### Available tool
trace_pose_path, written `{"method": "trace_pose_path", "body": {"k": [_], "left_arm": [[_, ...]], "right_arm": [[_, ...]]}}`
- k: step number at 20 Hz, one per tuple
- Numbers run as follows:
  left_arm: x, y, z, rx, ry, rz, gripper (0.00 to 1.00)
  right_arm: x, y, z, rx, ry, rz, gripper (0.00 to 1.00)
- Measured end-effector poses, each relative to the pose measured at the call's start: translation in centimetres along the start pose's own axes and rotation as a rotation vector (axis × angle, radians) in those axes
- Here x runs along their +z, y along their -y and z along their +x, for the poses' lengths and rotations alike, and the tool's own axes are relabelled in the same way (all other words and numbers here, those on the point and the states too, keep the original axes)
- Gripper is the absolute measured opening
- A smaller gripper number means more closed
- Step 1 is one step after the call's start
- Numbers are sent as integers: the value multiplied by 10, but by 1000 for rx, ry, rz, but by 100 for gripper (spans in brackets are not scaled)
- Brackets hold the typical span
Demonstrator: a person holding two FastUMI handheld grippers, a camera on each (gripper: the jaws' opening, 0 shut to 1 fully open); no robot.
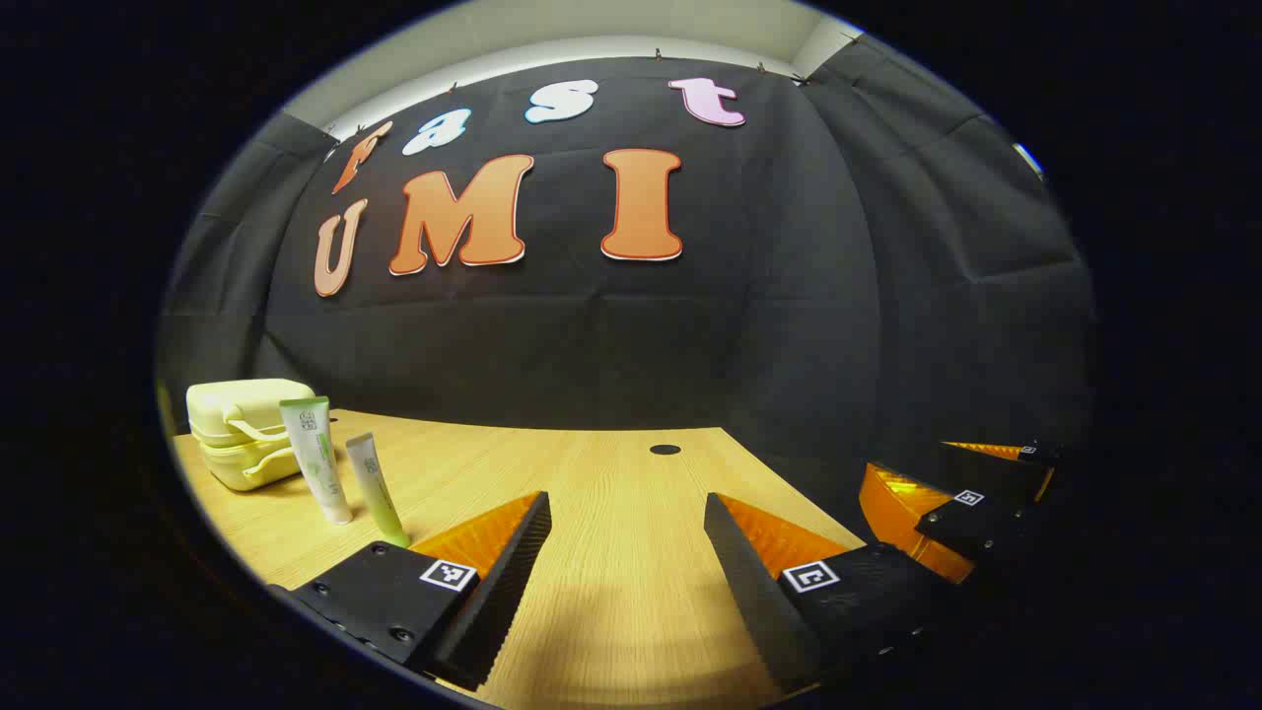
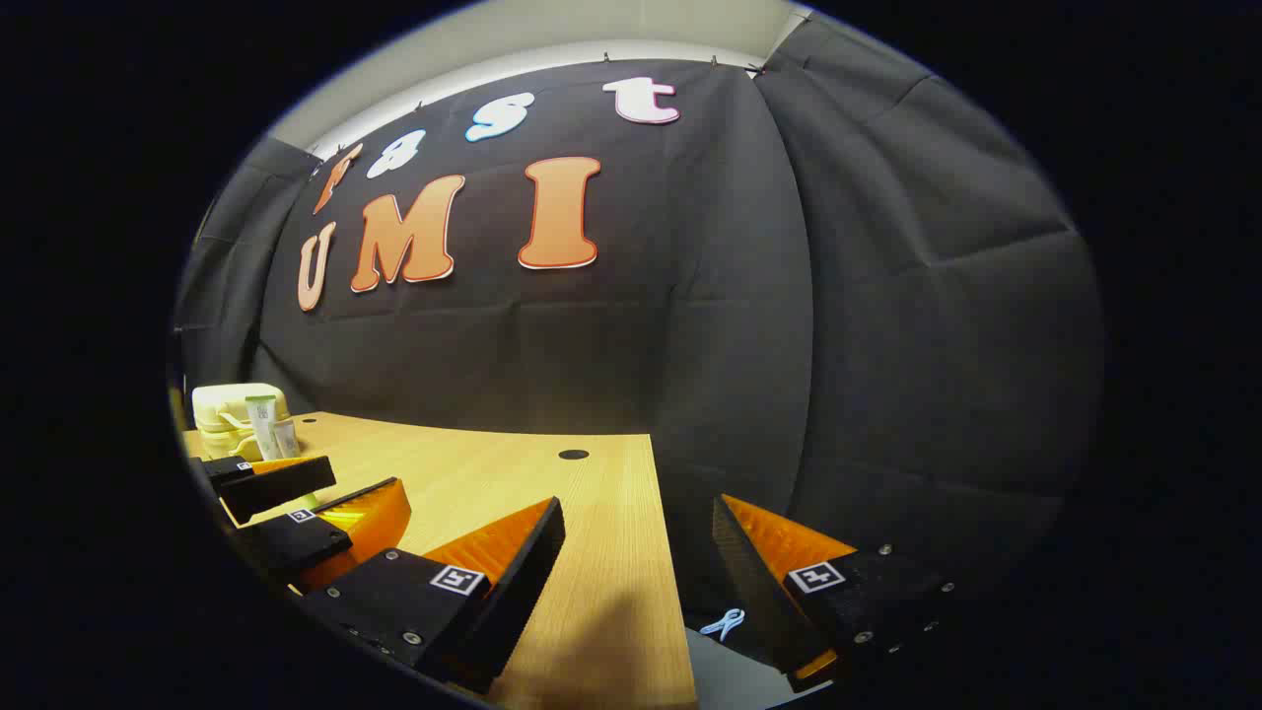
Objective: First open the suitcase, pack the skin care products into it, and then close the suitcase.
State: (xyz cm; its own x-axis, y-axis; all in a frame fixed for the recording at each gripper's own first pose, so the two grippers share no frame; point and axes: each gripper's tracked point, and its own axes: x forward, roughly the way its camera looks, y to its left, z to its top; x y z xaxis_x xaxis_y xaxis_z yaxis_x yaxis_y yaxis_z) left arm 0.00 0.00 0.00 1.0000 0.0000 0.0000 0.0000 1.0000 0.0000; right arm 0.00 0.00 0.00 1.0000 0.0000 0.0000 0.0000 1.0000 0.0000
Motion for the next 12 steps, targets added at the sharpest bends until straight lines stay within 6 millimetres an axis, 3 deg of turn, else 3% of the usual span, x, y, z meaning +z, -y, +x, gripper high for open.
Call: {"method": "trace_pose_path", "body": {"k": [12], "left_arm": [[0, 1, 0, 0, -2, 4, 96]], "right_arm": [[0, 0, 2, 0, 4, -2, 96]]}}
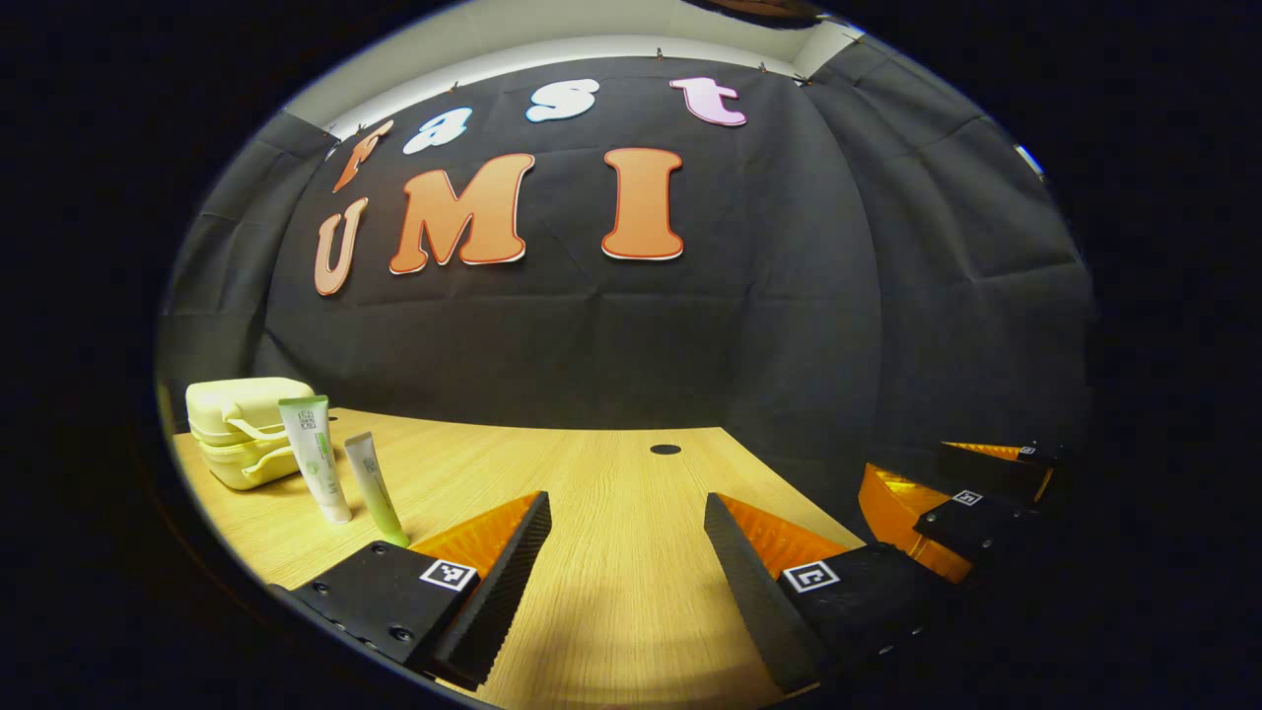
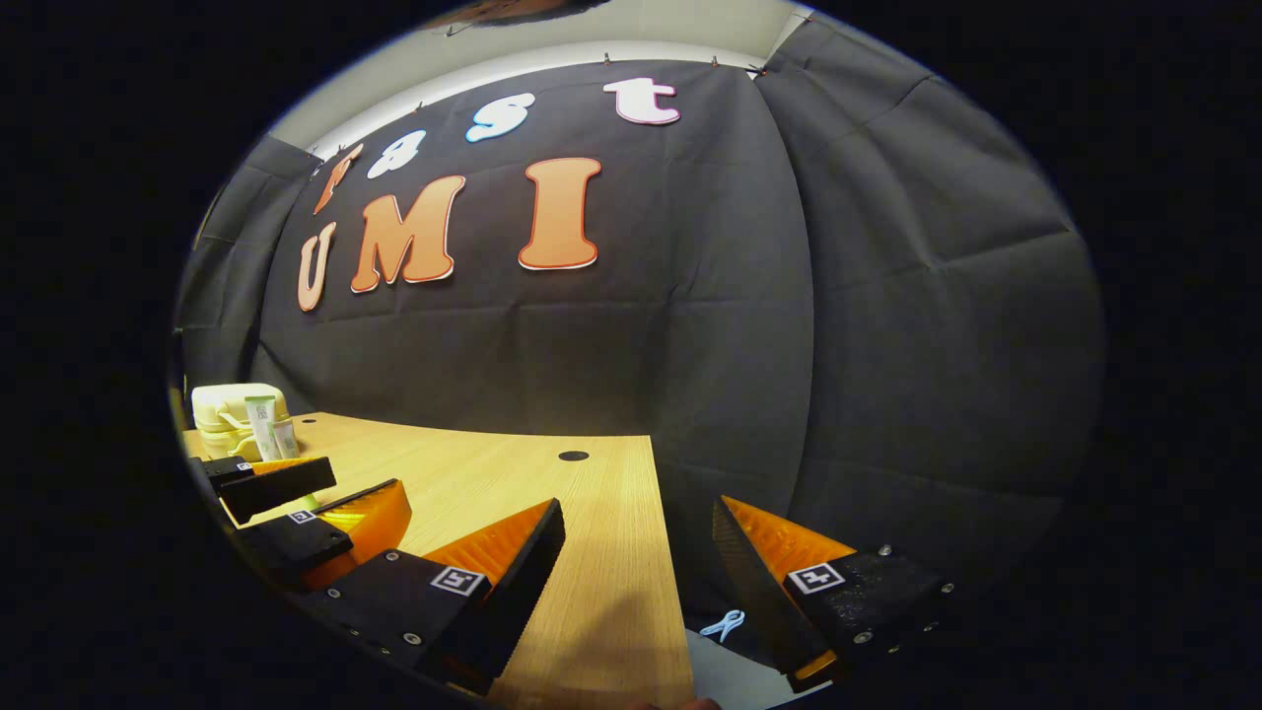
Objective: First open the suitcase, pack the skin care products into it, and then close the suitcase.
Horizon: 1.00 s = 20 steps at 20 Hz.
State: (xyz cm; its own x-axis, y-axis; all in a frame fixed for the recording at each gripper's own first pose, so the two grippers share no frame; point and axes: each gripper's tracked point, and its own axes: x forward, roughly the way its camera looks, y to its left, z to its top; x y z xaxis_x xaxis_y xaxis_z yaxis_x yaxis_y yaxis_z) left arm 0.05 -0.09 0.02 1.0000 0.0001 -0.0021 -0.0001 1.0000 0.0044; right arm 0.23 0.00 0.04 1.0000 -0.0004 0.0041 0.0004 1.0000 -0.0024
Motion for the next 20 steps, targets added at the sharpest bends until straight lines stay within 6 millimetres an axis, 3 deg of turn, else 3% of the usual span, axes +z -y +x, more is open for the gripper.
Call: {"method": "trace_pose_path", "body": {"k": [4, 7, 10, 11, 13, 15, 17, 19, 20], "left_arm": [[-2, 1, 6, 1, -6, 5, 95], [11, -3, 22, 10, 48, -11, 97], [29, -13, 26, 11, 73, -13, 97], [39, -14, 24, -1, 89, -21, 97], [58, -27, 20, -20, 72, -26, 97], [77, -39, 3, -32, 49, -50, 97], [108, -55, -19, -35, 40, -58, 95], [158, -90, -58, -32, 53, -35, 97], [171, -101, -67, -29, 51, -34, 95]], "right_arm": [[3, 0, 12, -8, 8, -2, 96], [29, 8, 60, -58, 80, -6, 96], [61, 20, 68, -105, 134, -32, 96], [82, 23, 56, -118, 151, -54, 96], [100, 17, 30, -101, 146, -56, 96], [112, 2, -3, -70, 115, -49, 96], [119, -21, -36, -17, 39, -17, 95], [146, -47, -72, 33, 6, -42, 96], [160, -56, -82, 46, 11, -56, 96]]}}
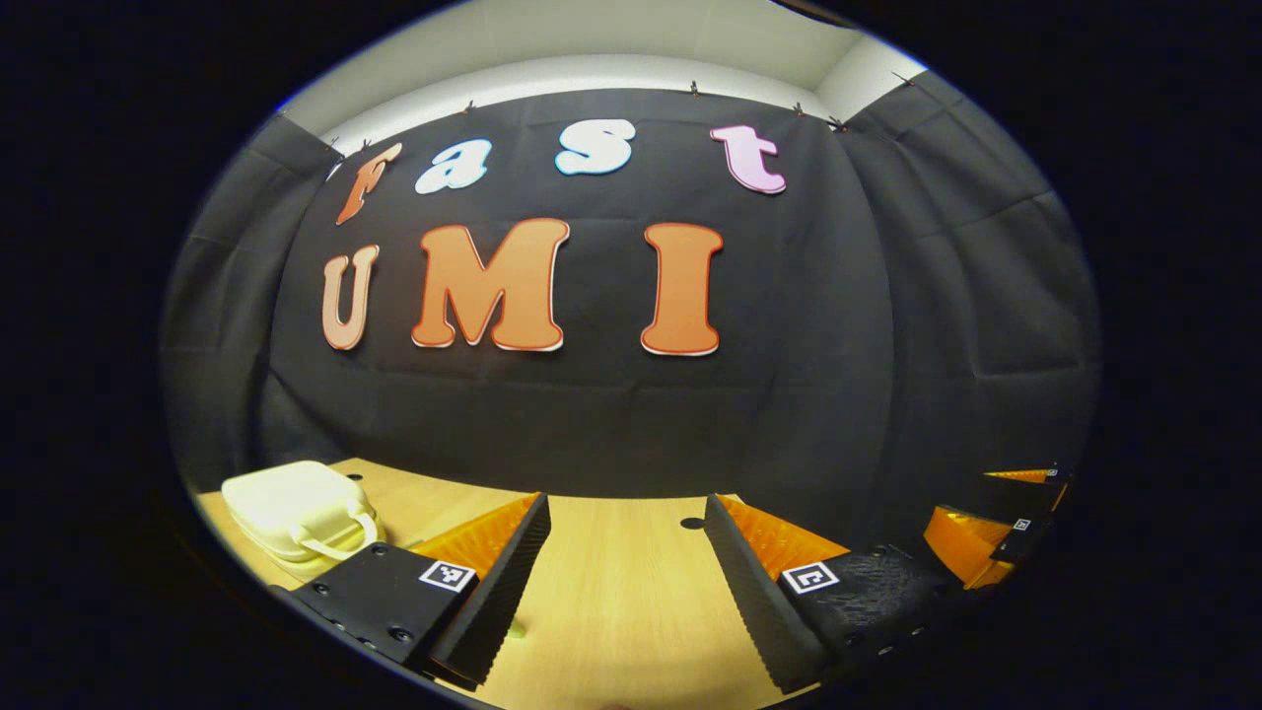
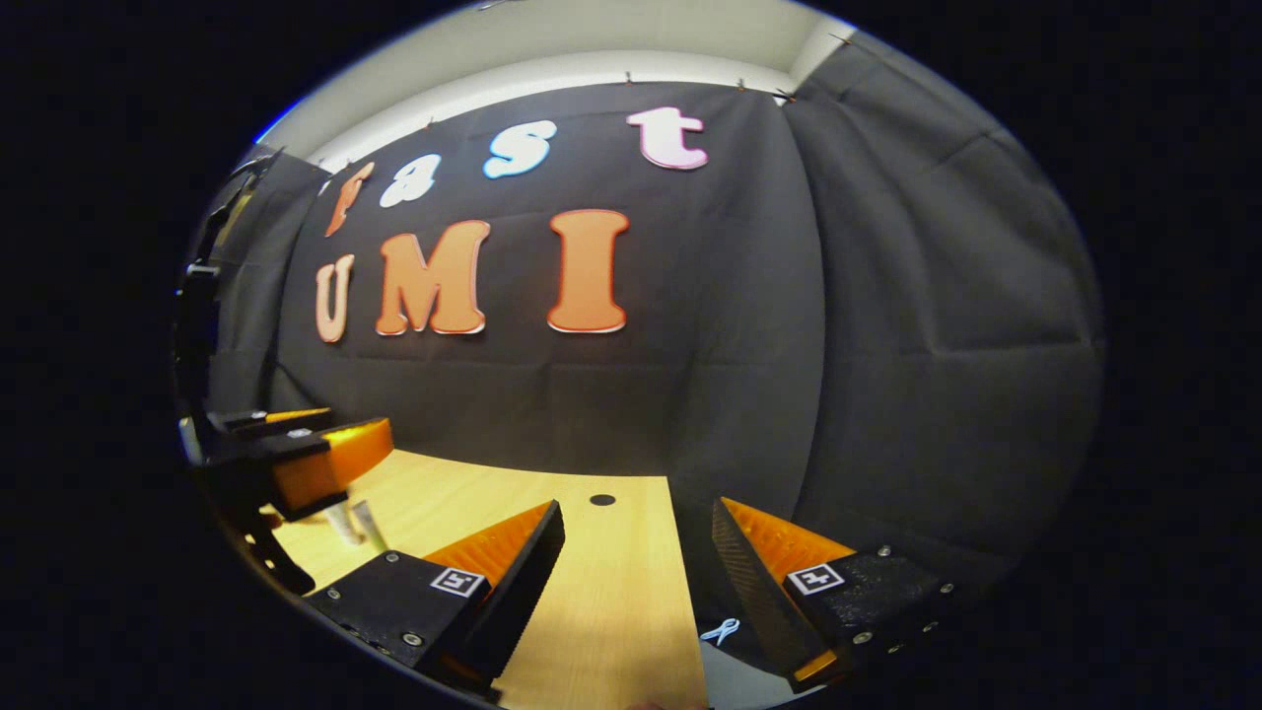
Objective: First open the suitcase, pack the skin care products into it, and then close the suitcase.
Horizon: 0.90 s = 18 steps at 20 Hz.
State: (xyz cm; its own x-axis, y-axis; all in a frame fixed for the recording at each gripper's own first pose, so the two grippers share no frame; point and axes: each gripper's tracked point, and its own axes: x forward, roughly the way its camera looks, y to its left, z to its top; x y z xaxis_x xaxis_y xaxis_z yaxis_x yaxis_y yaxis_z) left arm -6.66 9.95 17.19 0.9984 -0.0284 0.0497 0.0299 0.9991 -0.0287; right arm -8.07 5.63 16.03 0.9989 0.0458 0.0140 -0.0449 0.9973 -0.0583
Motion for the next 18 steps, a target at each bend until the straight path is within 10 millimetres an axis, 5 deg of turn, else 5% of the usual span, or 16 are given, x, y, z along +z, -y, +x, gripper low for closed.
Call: {"method": "trace_pose_path", "body": {"k": [6, 10, 13, 18], "left_arm": [[67, -54, -43, 16, 42, 77, 95], [68, -89, -66, 31, 12, 115, 97], [60, -140, -79, 70, -6, 147, 98], [49, -206, -63, 45, -21, 163, 100]], "right_arm": [[82, -61, -24, 106, 67, 23, 96], [78, -99, -32, 162, 49, 43, 95], [60, -132, -34, 212, 0, 36, 96], [59, -157, -19, 115, -14, 17, 96]]}}
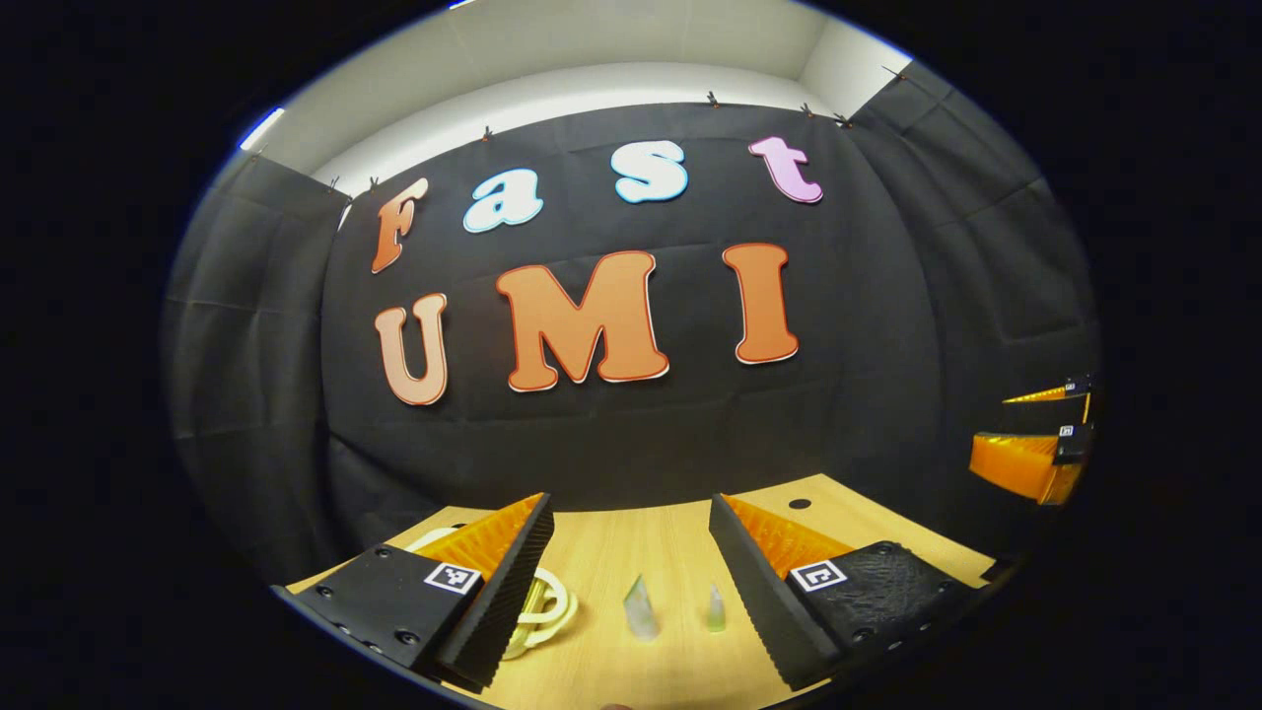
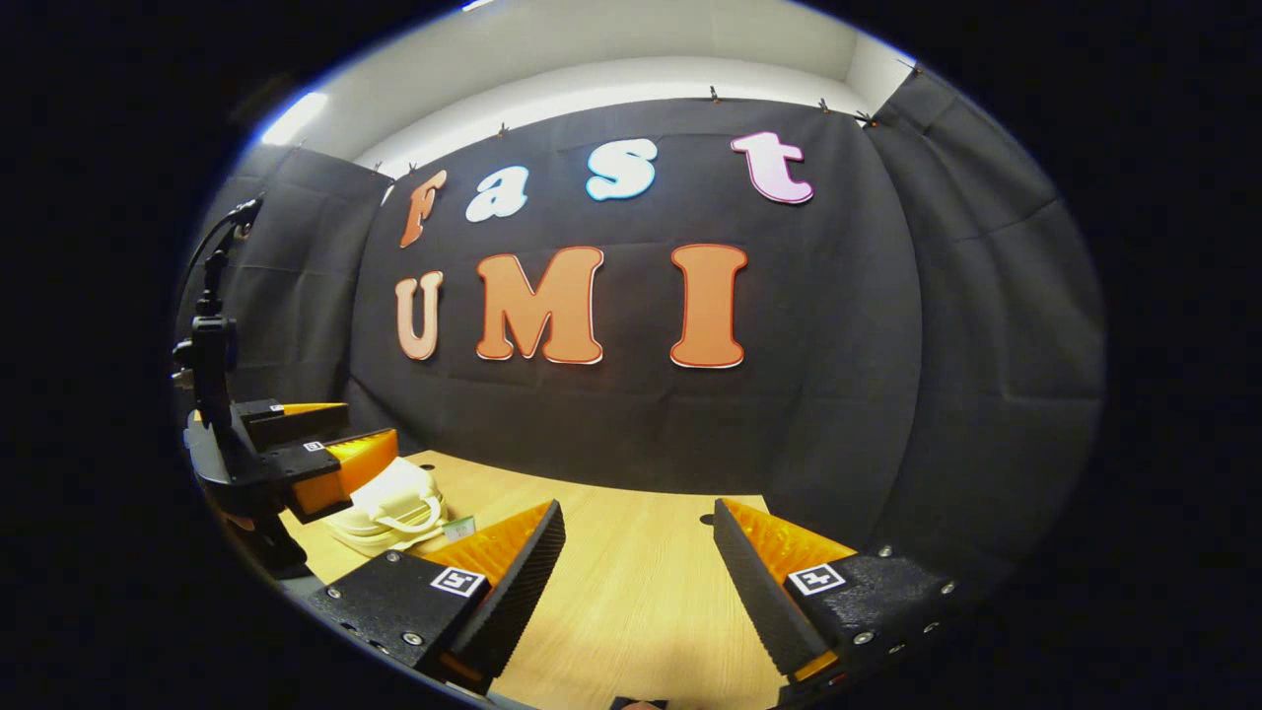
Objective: First open the suitcase, pack the skin care products into it, and then close the suitcase.
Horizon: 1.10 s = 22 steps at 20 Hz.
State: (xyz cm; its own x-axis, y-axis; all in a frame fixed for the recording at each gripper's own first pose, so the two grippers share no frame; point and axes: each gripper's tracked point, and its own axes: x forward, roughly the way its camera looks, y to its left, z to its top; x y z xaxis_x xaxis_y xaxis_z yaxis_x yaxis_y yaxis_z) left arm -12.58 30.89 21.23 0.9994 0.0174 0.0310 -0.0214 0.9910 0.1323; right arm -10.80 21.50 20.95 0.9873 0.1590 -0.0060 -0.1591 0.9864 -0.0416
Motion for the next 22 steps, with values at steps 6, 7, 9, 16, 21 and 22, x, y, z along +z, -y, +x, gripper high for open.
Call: {"method": "trace_pose_path", "body": {"k": [6, 7, 9, 16, 21, 22], "left_arm": [[-36, -67, 33, -66, -39, 111, 98], [-47, -73, 38, -84, -57, 134, 98], [-70, -86, 47, -124, -99, 184, 98], [-168, -113, 73, -270, -275, 462, 97], [-215, -104, 78, -388, -307, 677, 96], [-225, -104, 80, -402, -310, 718, 96]], "right_arm": [[-5, -56, 24, -69, -28, -39, 96], [-7, -63, 29, -79, -37, -40, 96], [-9, -74, 36, -108, -43, -39, 96], [-15, -89, 47, -213, -84, -57, 96], [-17, -79, 36, -297, -117, -83, 96], [-17, -78, 32, -306, -126, -88, 96]]}}
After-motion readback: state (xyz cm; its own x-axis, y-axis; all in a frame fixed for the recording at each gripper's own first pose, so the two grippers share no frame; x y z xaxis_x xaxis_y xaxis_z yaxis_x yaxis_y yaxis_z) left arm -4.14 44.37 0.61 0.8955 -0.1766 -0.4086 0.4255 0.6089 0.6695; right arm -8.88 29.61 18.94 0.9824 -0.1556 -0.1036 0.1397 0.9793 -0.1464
